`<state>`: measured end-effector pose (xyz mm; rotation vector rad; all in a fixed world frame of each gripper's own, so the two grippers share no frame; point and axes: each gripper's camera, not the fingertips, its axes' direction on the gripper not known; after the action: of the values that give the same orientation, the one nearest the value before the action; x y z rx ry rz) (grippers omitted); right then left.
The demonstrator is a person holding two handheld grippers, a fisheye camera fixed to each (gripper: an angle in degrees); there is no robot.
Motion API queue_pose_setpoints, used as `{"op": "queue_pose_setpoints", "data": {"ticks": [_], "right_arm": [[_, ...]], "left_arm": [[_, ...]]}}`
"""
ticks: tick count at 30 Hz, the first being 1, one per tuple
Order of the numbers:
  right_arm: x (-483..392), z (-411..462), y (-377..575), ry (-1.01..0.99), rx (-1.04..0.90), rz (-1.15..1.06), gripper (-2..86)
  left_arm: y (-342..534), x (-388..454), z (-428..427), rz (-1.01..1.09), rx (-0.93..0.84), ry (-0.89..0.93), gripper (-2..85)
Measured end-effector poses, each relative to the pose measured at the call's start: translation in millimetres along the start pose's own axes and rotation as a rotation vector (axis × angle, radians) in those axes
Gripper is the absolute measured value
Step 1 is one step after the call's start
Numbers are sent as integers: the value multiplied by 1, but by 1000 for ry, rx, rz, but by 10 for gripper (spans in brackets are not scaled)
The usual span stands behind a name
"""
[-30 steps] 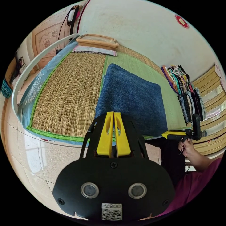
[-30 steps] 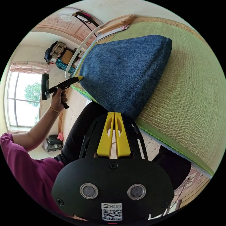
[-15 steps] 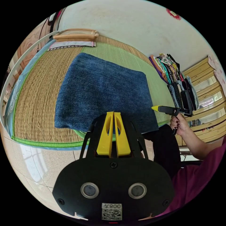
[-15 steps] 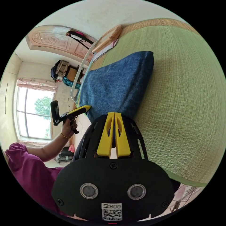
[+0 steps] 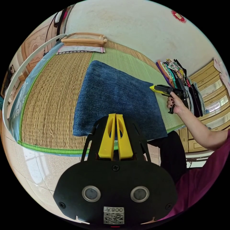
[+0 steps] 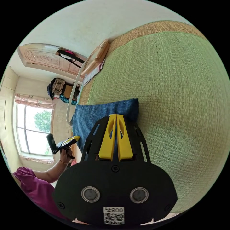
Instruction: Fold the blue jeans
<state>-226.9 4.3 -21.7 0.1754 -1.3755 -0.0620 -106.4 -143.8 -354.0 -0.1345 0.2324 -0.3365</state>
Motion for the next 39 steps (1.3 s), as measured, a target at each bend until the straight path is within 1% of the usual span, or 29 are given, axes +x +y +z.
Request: {"op": "queue_pose_setpoints", "data": {"ticks": [3,6,8,9,10,11,13,16,18,19,20,22,24,26,28,33,36,39], "right_arm": [[-23,-12,40,-59,-15,-76,0],[-46,2,94,-87,-124,-138,0],[-49,28,131,-43,-244,-139,1],[-47,31,139,-36,-234,-124,1],[-41,28,148,-62,-180,-78,1],[-36,26,152,-97,-168,-33,1],[-41,18,156,-104,-149,-41,1],[-57,18,166,-51,-186,-97,1],[-57,28,175,-23,-234,-110,1],[-54,29,180,-28,-217,-97,1],[-49,27,183,-58,-205,-58,1],[-51,23,188,-70,-198,-58,1],[-57,23,198,-31,-225,-93,1],[-55,25,212,-15,-253,-97,1],[-43,22,223,-47,-245,-49,1],[-11,10,249,-90,-208,68,2],[4,4,259,-120,-194,109,6],[18,-3,268,-191,-168,134,17]], "left_arm": [[8,0,-9,-18,60,-11,0],[15,-9,-6,-74,57,-50,0],[19,-16,5,-76,34,-44,0],[22,-22,7,-100,49,-8,0],[23,-25,8,-123,41,18,0],[23,-25,8,-125,38,20,0],[29,-17,2,-117,59,-25,0],[39,-12,4,-101,69,12,0],[45,-18,17,-130,11,22,0],[49,-22,26,-133,-11,31,0],[52,-24,26,-142,3,42,0],[58,-26,26,-168,7,99,1],[65,-17,27,-135,12,110,1],[73,-6,33,-100,-7,170,2],[83,12,52,-51,-65,282,5],[91,50,98,32,-195,446,29],[90,62,126,33,-265,509,54],[91,68,150,1,-308,566,67]]}}
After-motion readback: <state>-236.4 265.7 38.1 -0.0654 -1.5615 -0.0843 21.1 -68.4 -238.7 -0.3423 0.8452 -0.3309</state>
